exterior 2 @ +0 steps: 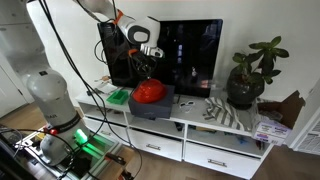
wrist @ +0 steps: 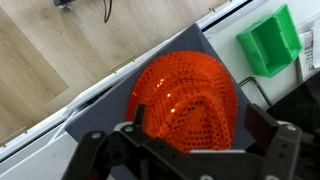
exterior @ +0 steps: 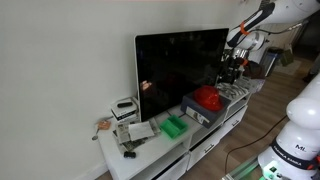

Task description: Move the orange hat from the box to the table

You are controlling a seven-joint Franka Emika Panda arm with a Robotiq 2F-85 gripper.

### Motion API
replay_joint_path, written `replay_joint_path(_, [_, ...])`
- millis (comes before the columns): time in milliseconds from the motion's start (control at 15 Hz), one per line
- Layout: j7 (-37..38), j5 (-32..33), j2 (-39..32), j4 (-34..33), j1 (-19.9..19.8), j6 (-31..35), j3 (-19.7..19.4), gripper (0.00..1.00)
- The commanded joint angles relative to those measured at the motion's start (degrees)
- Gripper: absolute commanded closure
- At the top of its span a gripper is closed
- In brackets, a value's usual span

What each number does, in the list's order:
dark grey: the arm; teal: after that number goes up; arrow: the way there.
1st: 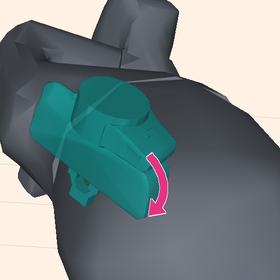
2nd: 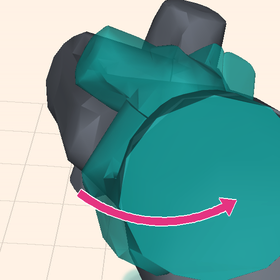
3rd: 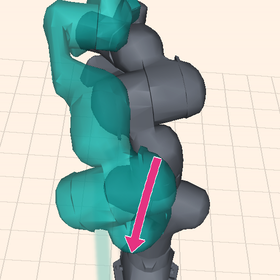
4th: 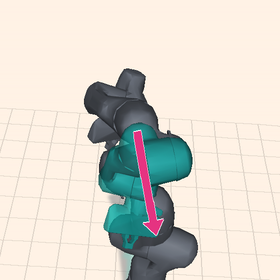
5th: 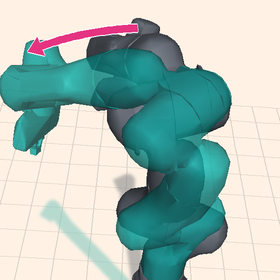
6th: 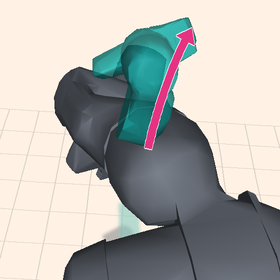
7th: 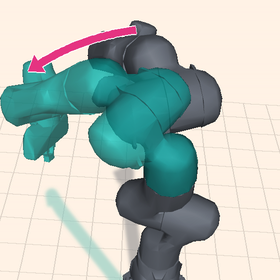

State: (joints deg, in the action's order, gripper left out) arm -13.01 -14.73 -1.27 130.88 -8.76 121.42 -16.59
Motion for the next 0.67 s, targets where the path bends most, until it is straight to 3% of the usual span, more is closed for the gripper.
replay_joint_path(0, [-2.54,-4.47,-7.76,-6.29,-2.82,-1.51,1.43,0.0])
replay_joint_path(400, [-2.3,-6.62,-15.88,-12.36,-6.45,-2.09,3.88,0.0])
replay_joint_path(600, [-2.14,-7.55,-18.72,-14.76,-7.89,-2.72,5.16,0.11])
